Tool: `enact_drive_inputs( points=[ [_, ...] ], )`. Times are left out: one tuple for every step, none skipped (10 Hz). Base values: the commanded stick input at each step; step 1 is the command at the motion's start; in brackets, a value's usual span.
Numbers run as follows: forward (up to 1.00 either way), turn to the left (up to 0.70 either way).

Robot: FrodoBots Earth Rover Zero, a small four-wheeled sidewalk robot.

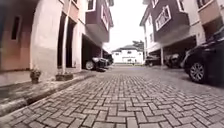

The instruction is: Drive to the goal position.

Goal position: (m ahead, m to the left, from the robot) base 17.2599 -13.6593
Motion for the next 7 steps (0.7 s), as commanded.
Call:
enact_drive_inputs(
  points=[
    [0.69,0.03],
    [0.69,0.03],
    [0.69,0.03],
    [0.69,0.03],
    [0.69,0.03],
    [0.69,0.03],
    [0.69,0.03]
  ],
)
